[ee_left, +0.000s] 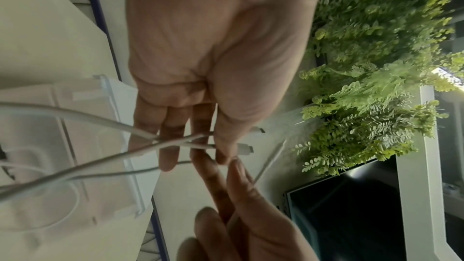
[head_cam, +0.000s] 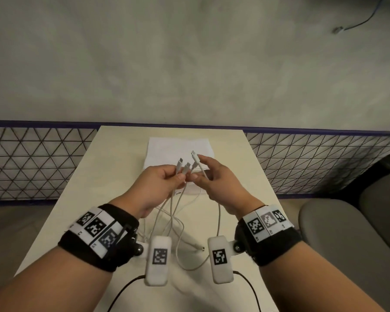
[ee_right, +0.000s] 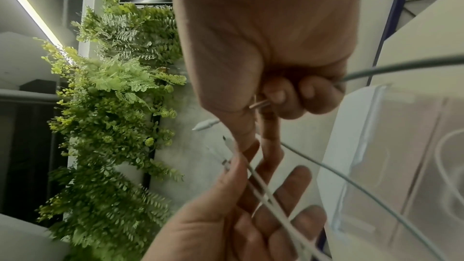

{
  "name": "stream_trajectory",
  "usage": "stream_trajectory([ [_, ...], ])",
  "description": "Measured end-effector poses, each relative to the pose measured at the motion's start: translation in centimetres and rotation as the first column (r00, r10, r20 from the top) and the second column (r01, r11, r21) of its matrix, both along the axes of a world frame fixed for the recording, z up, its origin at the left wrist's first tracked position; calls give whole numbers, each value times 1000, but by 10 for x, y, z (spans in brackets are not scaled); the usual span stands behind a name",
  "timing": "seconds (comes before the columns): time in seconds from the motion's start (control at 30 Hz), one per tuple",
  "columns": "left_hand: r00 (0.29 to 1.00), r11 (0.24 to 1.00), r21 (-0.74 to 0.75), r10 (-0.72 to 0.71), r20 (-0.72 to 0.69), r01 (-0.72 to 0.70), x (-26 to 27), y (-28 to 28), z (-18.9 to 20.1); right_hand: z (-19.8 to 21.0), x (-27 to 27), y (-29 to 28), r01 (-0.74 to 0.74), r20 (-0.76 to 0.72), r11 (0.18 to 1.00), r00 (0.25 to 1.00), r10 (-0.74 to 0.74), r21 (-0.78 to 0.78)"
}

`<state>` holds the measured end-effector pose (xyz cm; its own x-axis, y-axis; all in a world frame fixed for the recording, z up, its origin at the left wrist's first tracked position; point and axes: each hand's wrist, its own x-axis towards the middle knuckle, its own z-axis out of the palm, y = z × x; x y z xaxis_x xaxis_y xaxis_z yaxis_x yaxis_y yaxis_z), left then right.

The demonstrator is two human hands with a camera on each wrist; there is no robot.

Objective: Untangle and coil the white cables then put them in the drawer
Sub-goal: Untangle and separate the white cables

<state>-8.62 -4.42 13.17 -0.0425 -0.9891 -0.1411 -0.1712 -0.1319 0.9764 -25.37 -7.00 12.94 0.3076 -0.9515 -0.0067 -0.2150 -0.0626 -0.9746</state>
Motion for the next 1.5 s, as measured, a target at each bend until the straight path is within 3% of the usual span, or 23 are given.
stream_trajectory([
  [0.1, 1000, 1000, -9, 21, -16, -21, -7, 1, 0, -3, 4, 1, -22, 116, 999, 993, 17, 47],
  [0.17, 999, 999, -18, 39, -21, -40, -9, 1, -2, -10, 4, -1, -25, 94, 998, 995, 19, 62],
  [0.3, 997, 997, -34, 76, 29, -75, -11, -1, -9, -15, 7, -2, -35, -96, 999, 995, 38, 28],
  [0.4, 995, 994, -58, 93, 44, -91, -15, -2, -12, -14, 11, -2, -57, -313, 997, 949, 40, -45],
  [0.47, 992, 992, -67, 112, 51, -108, -17, -4, -12, -15, 12, -4, -52, -369, 995, 929, 18, -81],
  [0.57, 984, 987, -54, 157, 81, -153, -16, -7, -14, -20, 11, -3, -50, -328, 989, 945, 3, -137],
  [0.73, 944, 985, -22, 172, 281, -173, -9, -10, -16, -25, 3, -5, 24, -242, 989, 968, -58, -143],
  [0.9, 995, 997, -64, 46, 90, -40, -16, -9, -13, -22, 3, -4, -34, -235, 994, 972, 10, -99],
  [0.97, 994, 986, -135, 104, 18, -101, -20, -8, -9, -19, 4, -3, -89, -245, 991, 967, 62, -99],
  [1.03, 965, 969, -124, 189, -183, -214, -20, -9, -3, -18, -1, -1, -161, -295, 984, 946, 131, -80],
  [1.1, 896, 945, -105, 254, -366, -310, -11, -10, 5, -24, -14, -1, -229, -370, 973, 906, 206, -17],
  [1.13, 882, 933, -124, 268, -386, -338, -3, -10, 10, -30, -24, 0, -256, -407, 966, 880, 245, 29],
  [1.23, 912, 910, -216, 286, -293, -354, 19, -11, 10, -49, -58, 0, -294, -510, 944, 795, 327, 147],
  [1.33, 921, 880, -288, 327, -209, -378, 30, -10, 2, -55, -82, -1, -305, -655, 929, 661, 366, 212],
  [1.5, 840, 770, -338, 509, -187, -541, 56, -12, 2, -66, -114, -7, -271, -854, 921, 368, 368, 280],
])
